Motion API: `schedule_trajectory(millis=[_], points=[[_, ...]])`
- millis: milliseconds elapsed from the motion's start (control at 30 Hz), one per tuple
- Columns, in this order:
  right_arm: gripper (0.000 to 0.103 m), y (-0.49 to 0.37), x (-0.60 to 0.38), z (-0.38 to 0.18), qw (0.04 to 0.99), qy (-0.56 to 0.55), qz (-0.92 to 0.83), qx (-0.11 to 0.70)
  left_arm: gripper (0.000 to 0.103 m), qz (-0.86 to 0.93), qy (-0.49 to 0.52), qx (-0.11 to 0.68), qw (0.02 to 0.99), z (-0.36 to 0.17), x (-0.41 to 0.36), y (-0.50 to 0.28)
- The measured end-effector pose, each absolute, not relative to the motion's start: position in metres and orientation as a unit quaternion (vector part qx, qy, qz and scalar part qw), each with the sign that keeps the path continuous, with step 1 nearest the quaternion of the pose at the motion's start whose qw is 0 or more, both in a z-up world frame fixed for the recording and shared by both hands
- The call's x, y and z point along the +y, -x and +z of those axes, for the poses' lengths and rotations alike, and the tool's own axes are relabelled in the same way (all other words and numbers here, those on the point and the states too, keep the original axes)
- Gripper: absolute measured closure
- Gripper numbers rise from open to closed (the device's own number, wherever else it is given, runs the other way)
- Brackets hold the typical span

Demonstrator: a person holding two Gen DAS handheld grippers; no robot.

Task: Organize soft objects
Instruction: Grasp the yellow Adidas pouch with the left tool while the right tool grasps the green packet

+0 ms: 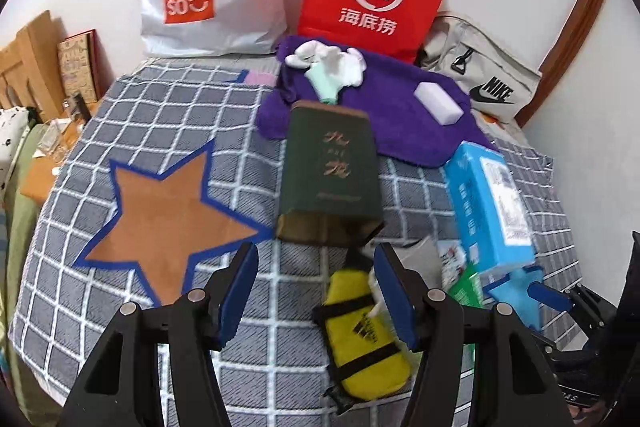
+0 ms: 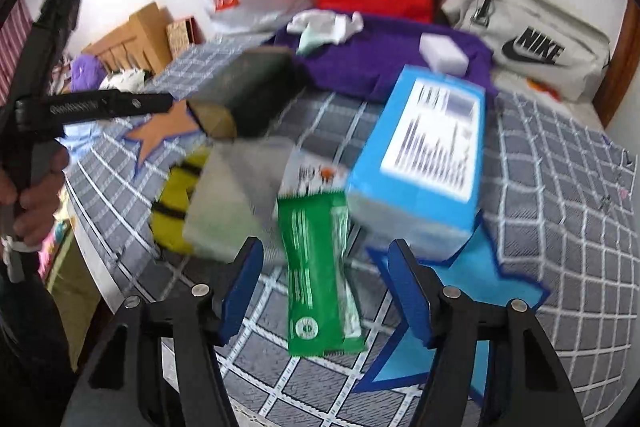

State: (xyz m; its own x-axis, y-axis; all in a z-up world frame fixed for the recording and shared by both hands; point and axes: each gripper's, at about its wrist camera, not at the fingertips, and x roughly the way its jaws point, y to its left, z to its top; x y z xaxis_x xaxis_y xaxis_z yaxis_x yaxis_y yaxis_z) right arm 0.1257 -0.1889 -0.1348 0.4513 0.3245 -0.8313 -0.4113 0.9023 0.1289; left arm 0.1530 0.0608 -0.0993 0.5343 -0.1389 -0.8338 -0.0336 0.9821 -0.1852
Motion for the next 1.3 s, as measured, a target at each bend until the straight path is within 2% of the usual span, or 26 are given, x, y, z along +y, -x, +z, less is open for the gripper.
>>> schedule_trajectory(millis=[400,433,467,533,633,767,800,867,900,967,1033,1233,1300], points=[[0.038,-0.125,-0.172,-0.189,0.839,0.091,0.210,0.495,0.045,-0.045,0.123,0.496,0.858,-0.130,0.081,-0.123],[0.040,-0.123,-0.169,-0.189,0.844,0.102,0.206,0.486,0.045,-0.052,0.125,0.498,0.856,-0.133,0.079,-0.123],[0.048,-0.123,-0.168,-0.190,0.846,0.105,0.204,0.482,0.045,-0.060,0.127,0.500,0.855,-0.136,0.078,-0.123],[0.069,-0.121,-0.168,-0.188,0.851,0.101,0.202,0.474,0.045,-0.071,0.126,0.507,0.850,-0.143,0.072,-0.124],[0.073,-0.117,-0.177,-0.186,0.849,0.076,0.203,0.481,0.045,-0.084,0.114,0.512,0.847,-0.153,0.061,-0.127],[0.074,-0.103,-0.189,-0.183,0.848,0.060,0.195,0.489,0.047,-0.108,0.109,0.515,0.843,-0.163,0.047,-0.130],[0.074,-0.099,-0.193,-0.181,0.851,0.060,0.186,0.487,0.050,-0.110,0.106,0.516,0.843,-0.166,0.044,-0.130],[0.074,-0.094,-0.204,-0.180,0.855,0.056,0.171,0.487,0.074,-0.121,0.107,0.514,0.842,-0.171,0.039,-0.131],[0.074,-0.093,-0.208,-0.180,0.855,0.054,0.167,0.487,0.074,-0.122,0.108,0.511,0.844,-0.172,0.038,-0.131],[0.074,-0.095,-0.218,-0.182,0.858,0.056,0.145,0.490,0.085,-0.123,0.109,0.500,0.850,-0.170,0.040,-0.129],[0.074,-0.098,-0.226,-0.185,0.858,0.056,0.123,0.495,0.090,-0.135,0.120,0.497,0.849,-0.165,0.047,-0.126],[0.072,-0.101,-0.232,-0.188,0.860,0.049,0.118,0.495,0.090,-0.069,0.108,0.496,0.859,-0.152,0.087,-0.112],[0.069,-0.100,-0.230,-0.189,0.860,0.051,0.119,0.493,0.084,-0.057,0.102,0.507,0.854,-0.155,0.095,-0.111]])
